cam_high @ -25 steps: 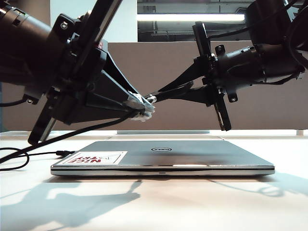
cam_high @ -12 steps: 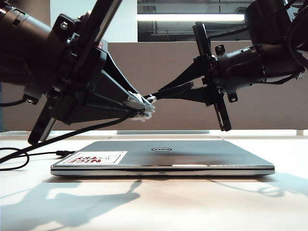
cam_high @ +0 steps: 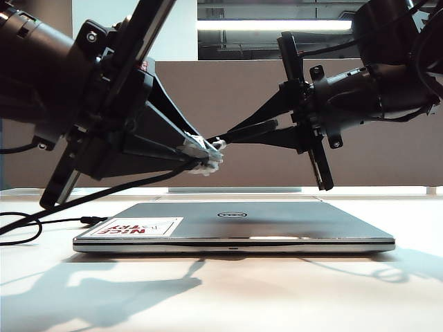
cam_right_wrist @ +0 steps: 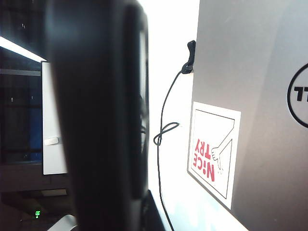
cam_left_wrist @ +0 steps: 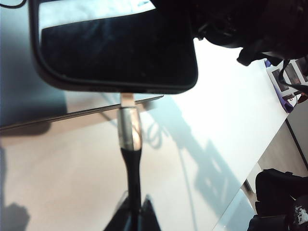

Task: Pick up the charging cable and the phone, plug the charging cable into the charging port on the phone, and finally place them back on the table.

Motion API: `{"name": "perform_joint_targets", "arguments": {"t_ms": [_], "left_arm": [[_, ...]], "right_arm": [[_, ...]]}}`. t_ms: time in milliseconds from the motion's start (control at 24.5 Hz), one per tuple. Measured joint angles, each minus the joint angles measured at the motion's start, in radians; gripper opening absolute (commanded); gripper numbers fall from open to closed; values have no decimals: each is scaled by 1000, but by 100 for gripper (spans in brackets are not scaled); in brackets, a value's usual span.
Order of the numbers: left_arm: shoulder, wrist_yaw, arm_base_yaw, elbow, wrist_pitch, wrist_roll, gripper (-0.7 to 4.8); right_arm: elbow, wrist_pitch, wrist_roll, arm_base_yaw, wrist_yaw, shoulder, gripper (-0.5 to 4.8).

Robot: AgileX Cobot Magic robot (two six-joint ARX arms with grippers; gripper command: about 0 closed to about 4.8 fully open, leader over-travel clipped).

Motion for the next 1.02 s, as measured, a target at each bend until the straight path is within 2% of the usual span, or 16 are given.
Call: {"name": "perform_joint_targets", "arguments": {"t_ms": [774, 1018], "left_arm": [[1, 10, 0, -2, -6, 5, -7], [1, 7, 0, -2, -5, 5, -7]], "right_arm": [[0, -2, -1, 43, 36, 0, -6], [0, -4, -47, 43, 31, 0, -6]]}}
